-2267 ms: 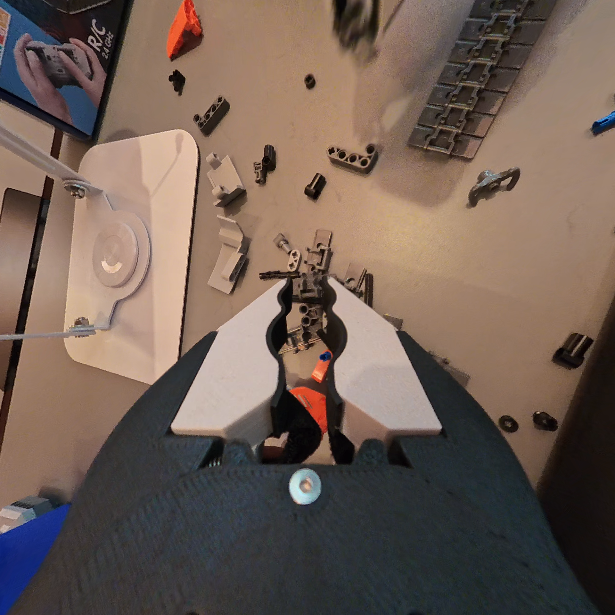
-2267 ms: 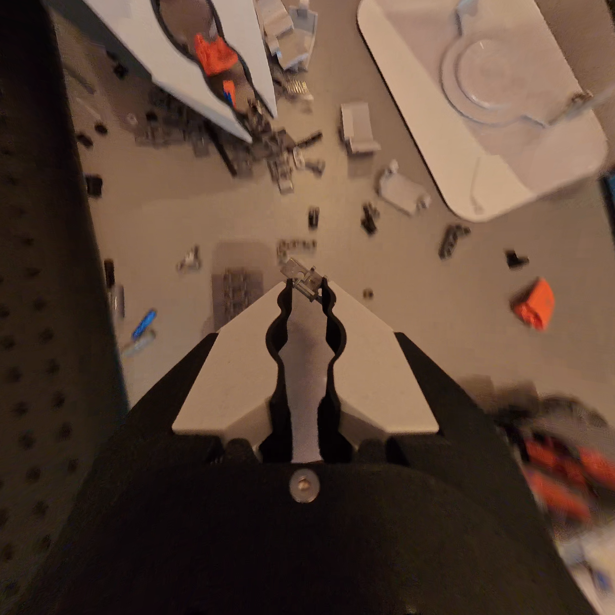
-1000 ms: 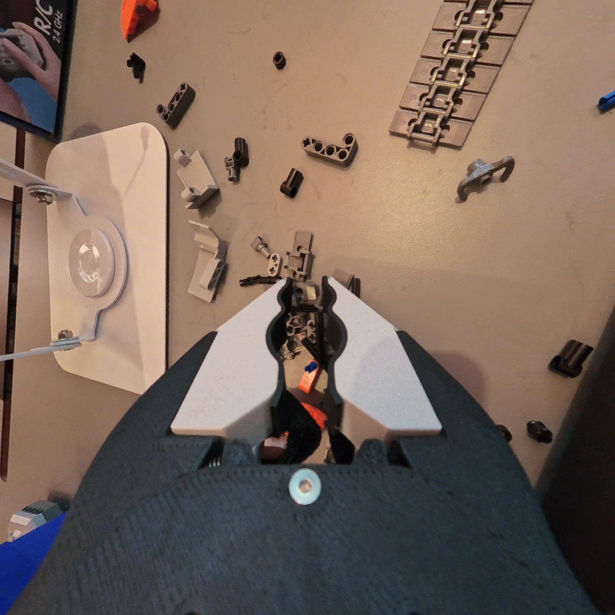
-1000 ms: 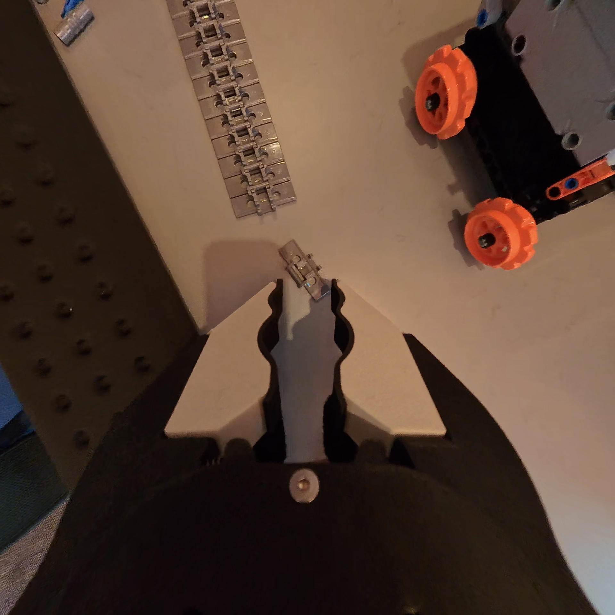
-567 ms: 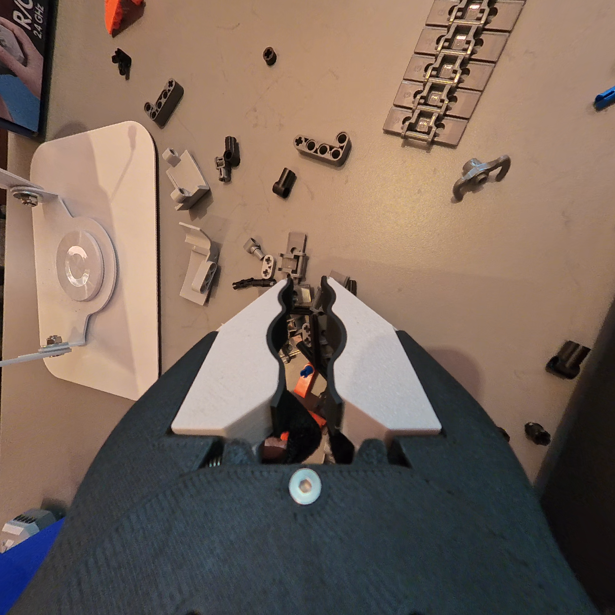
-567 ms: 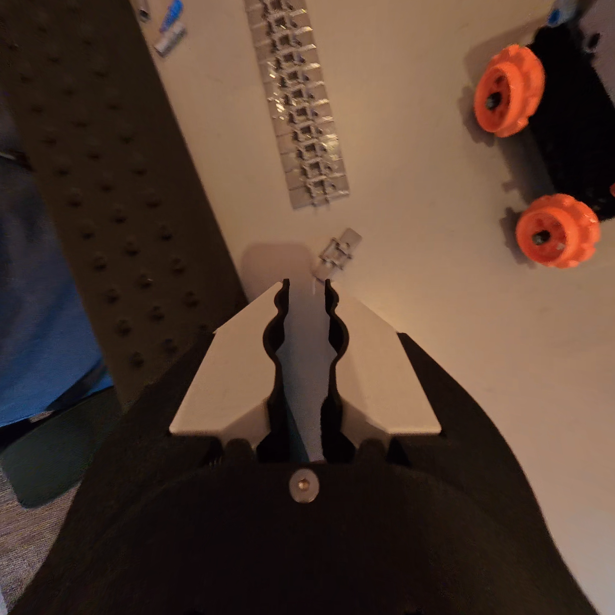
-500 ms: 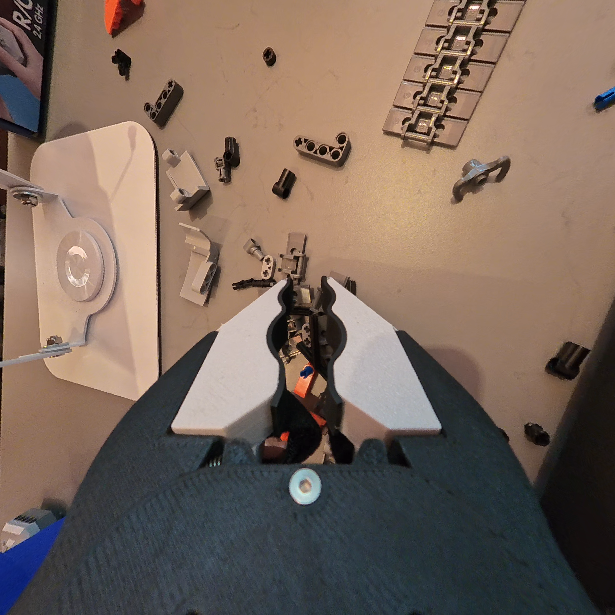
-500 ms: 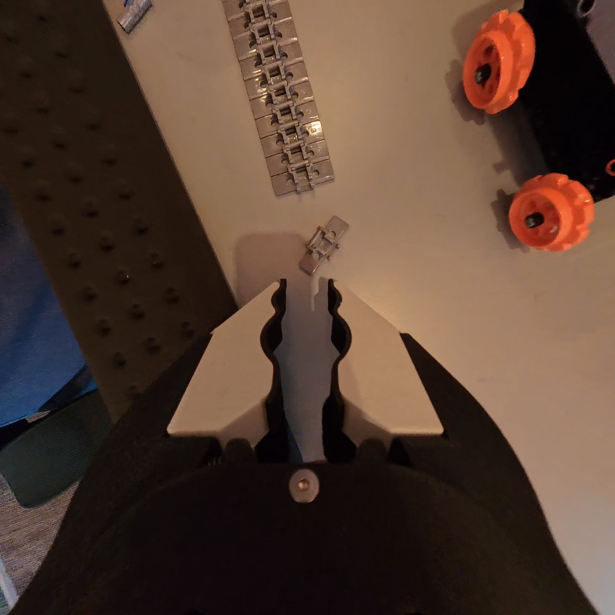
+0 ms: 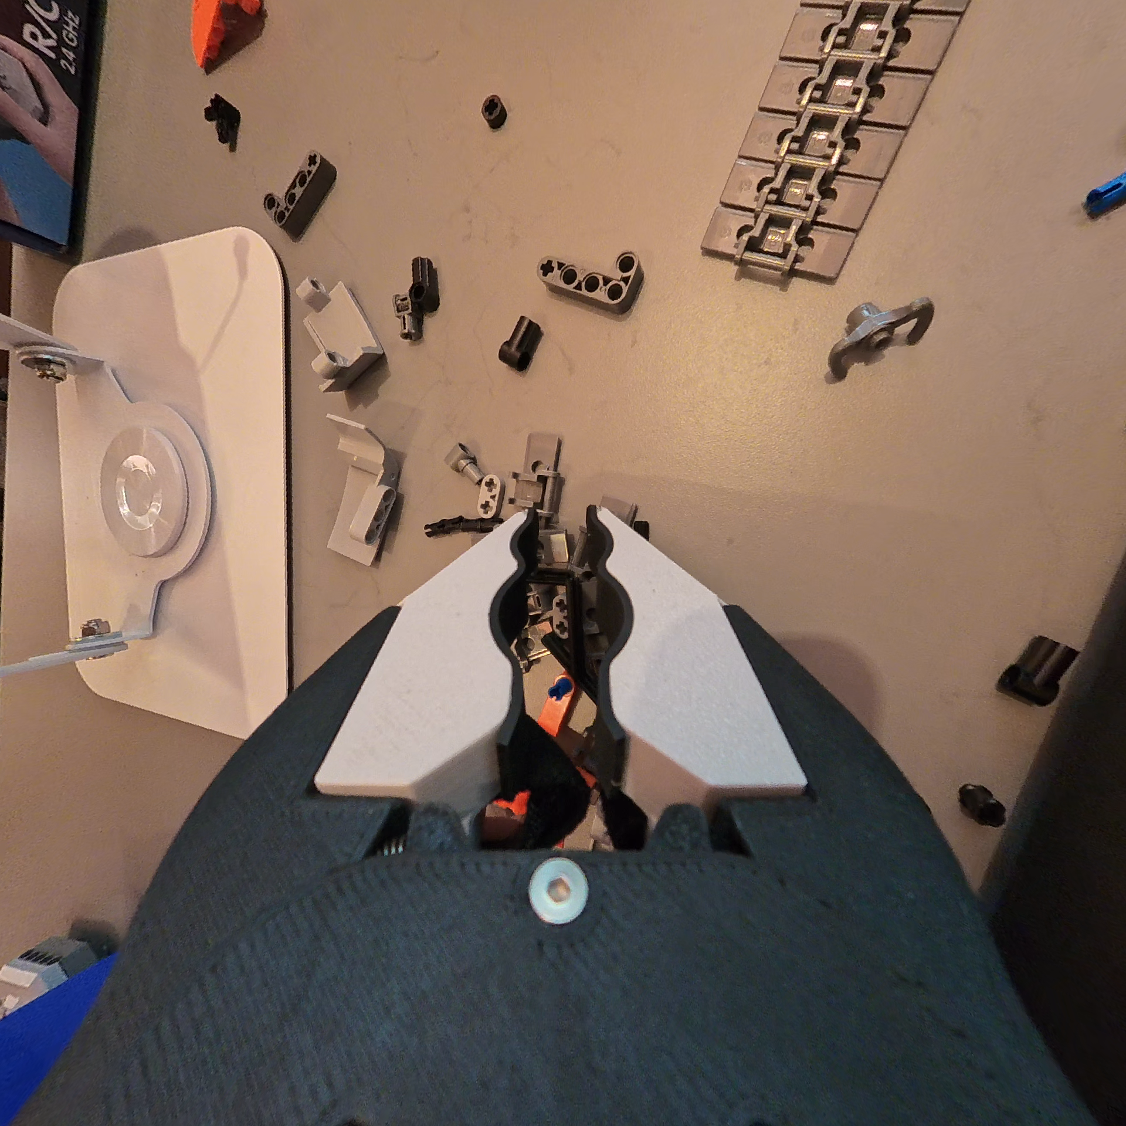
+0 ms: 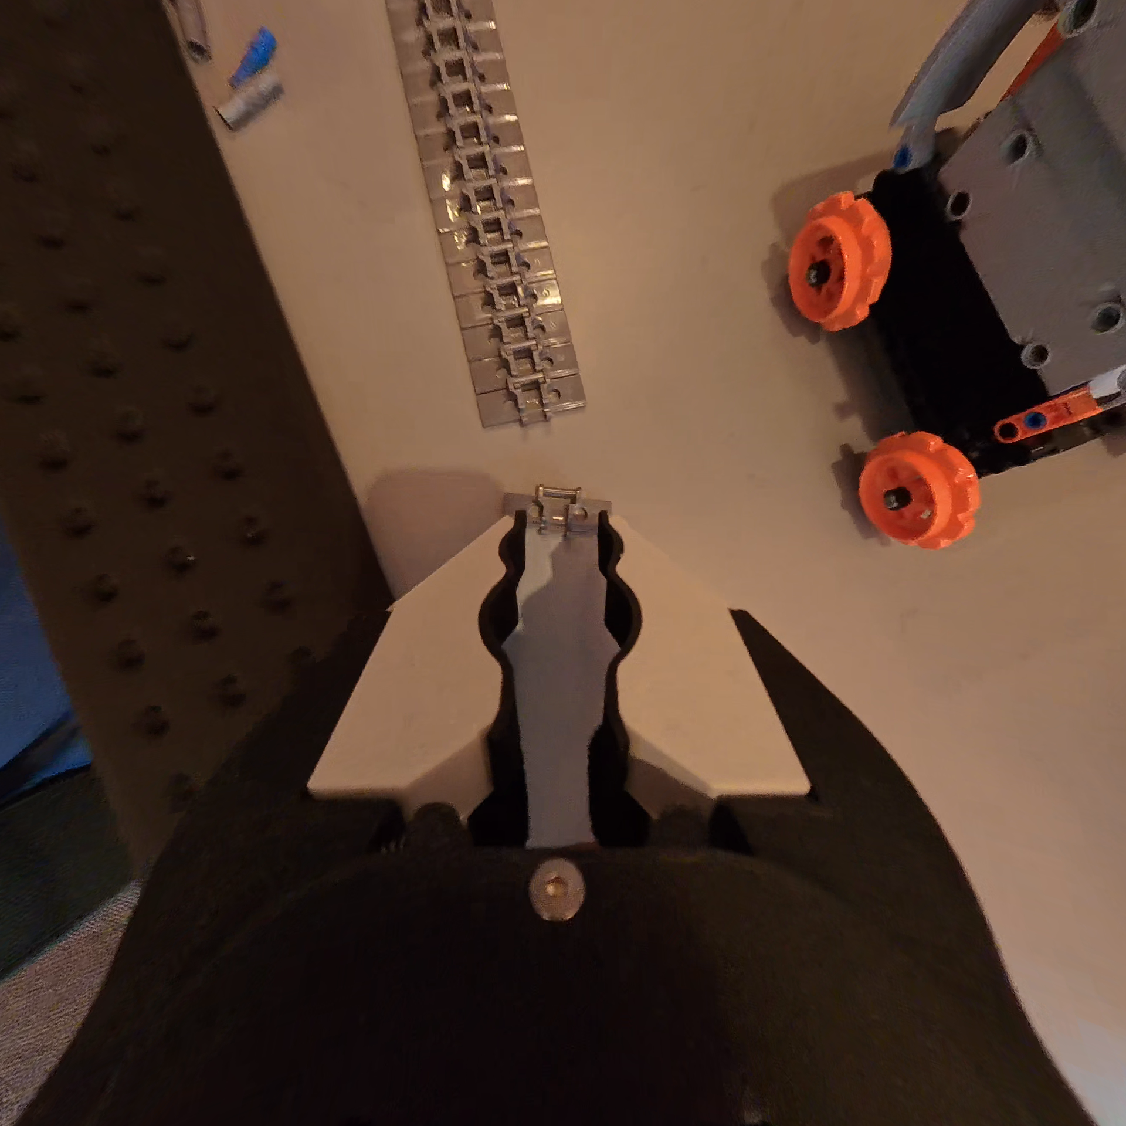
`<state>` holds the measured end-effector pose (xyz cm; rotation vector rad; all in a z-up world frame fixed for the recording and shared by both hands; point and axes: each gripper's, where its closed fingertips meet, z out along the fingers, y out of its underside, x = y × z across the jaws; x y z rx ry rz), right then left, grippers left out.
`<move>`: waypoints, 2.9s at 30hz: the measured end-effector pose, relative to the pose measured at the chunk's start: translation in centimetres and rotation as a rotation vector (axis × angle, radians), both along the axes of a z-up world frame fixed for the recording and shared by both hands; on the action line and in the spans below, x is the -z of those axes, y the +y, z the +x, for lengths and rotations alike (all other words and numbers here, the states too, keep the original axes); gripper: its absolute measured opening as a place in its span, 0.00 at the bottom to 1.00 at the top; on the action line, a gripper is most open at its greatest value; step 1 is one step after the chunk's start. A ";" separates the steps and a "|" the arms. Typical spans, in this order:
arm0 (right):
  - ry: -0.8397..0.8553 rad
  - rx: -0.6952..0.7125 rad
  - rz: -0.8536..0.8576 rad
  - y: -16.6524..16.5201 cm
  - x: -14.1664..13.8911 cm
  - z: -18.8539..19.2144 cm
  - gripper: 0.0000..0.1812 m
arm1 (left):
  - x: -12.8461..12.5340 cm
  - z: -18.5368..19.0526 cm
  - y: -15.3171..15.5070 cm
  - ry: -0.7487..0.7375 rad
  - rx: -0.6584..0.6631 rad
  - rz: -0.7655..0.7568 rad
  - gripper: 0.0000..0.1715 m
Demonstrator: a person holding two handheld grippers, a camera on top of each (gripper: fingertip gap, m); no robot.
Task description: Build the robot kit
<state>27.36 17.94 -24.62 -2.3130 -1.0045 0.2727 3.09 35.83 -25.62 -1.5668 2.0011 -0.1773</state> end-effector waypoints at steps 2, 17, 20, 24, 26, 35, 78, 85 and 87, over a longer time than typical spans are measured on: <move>-0.021 -0.004 -0.014 -0.1 0.7 -0.2 0.13 | 0.0 0.0 0.0 0.000 0.000 -0.001 0.08; -0.032 -0.164 0.021 1.0 0.6 -2.5 0.05 | 0.1 0.3 -0.2 -0.001 0.008 -0.005 0.07; -0.031 -0.178 0.009 1.4 0.5 -2.8 0.05 | 0.1 0.4 -0.3 -0.001 0.009 -0.007 0.07; -0.061 -0.191 -0.037 1.6 1.0 -2.7 0.05 | 0.1 0.4 -0.3 -0.002 0.008 -0.008 0.07; -0.072 -0.207 -0.044 1.7 1.0 -2.8 0.05 | 0.1 0.4 -0.3 -0.002 0.008 -0.008 0.07; -0.149 -0.243 -0.063 1.9 1.0 -2.5 0.11 | 0.1 0.4 -0.3 -0.004 0.008 -0.012 0.07; -0.275 -0.370 -0.066 4.6 -2.4 -9.1 0.06 | -2.8 -2.1 1.9 -0.116 -0.091 -0.021 0.09; -0.133 -0.360 0.132 11.7 -3.2 -17.1 0.08 | -1.5 -2.1 1.4 -0.067 -0.083 -0.056 0.12; -0.112 -0.399 0.170 13.6 -2.7 -19.1 0.07 | -1.1 -2.0 1.4 -0.056 -0.081 -0.059 0.12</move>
